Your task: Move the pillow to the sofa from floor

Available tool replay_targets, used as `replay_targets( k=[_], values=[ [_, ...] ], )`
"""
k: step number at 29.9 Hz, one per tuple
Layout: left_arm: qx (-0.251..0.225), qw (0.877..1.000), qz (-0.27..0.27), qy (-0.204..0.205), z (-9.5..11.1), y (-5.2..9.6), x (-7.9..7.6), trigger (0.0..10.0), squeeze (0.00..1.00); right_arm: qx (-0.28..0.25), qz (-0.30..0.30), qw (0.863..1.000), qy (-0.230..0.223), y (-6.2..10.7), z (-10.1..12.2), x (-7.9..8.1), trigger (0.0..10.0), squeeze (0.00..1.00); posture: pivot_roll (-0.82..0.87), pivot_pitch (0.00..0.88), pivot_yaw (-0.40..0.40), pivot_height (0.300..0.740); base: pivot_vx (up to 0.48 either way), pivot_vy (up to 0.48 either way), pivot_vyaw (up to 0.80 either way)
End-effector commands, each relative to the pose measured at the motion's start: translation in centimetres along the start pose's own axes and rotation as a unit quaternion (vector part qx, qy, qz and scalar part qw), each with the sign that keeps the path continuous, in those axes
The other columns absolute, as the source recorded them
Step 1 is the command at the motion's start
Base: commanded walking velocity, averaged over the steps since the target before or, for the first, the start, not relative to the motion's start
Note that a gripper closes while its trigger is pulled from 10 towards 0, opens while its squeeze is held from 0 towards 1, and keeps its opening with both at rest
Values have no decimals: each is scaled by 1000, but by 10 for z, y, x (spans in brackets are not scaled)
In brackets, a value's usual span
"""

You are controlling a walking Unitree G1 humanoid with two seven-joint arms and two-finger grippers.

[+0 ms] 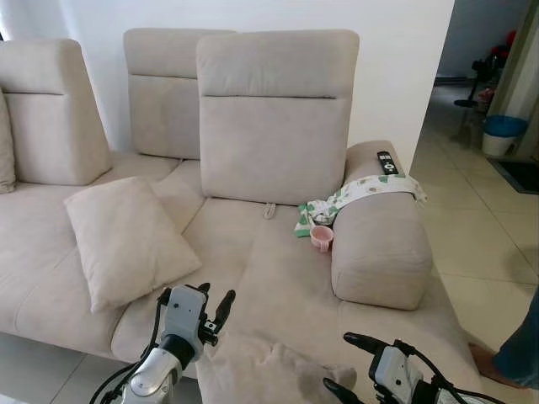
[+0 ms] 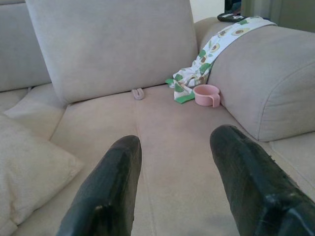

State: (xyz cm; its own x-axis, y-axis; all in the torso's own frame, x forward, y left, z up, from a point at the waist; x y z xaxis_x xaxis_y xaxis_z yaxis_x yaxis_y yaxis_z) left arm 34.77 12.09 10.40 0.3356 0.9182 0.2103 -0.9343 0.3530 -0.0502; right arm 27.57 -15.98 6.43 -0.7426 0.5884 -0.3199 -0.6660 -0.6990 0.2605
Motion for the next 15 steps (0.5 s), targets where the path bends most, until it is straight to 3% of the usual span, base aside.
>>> replay_targets(
  k=[1, 6, 10, 15],
  values=[
    [6, 1000, -9, -11, -3, 3, -3, 10000, 0, 20, -2, 1000, 1, 1, -11, -2, 10000, 0, -2, 0, 63, 550, 0, 0, 0],
    [5, 1000, -17, -15, -2, 3, -6, 10000, 0, 32, -5, 999, 0, 0, -19, -2, 10000, 0, 0, 0, 68, 550, 0, 0, 0],
    [7, 1000, -19, -24, -3, 3, -5, 10000, 0, 39, -7, 999, -20, -15, -30, 4, 10000, 0, 5, 0, 76, 550, 0, 0, 0],
    [4, 999, -19, -28, 0, 2, -3, 10000, 0, 27, -5, 999, -24, -28, -26, 7, 10000, 0, 11, 0, 78, 550, 0, 0, 0]
  ],
)
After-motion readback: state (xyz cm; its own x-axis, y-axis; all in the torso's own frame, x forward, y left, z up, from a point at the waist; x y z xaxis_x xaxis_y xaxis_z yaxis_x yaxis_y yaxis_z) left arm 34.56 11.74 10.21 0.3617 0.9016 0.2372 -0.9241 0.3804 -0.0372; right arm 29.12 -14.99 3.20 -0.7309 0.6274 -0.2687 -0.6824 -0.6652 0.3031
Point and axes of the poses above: a point about 5 cm out from each wrist's last joint towards the gripper, its own y axis pointing back from the gripper into the wrist, its own z axis along the axis of the wrist's last joint, x = y × z, the point moved 6 cm from there along -y, pointing out of the wrist towards the gripper, and after that the axes turned 6 degrees about -y, right-handed, at the moved point
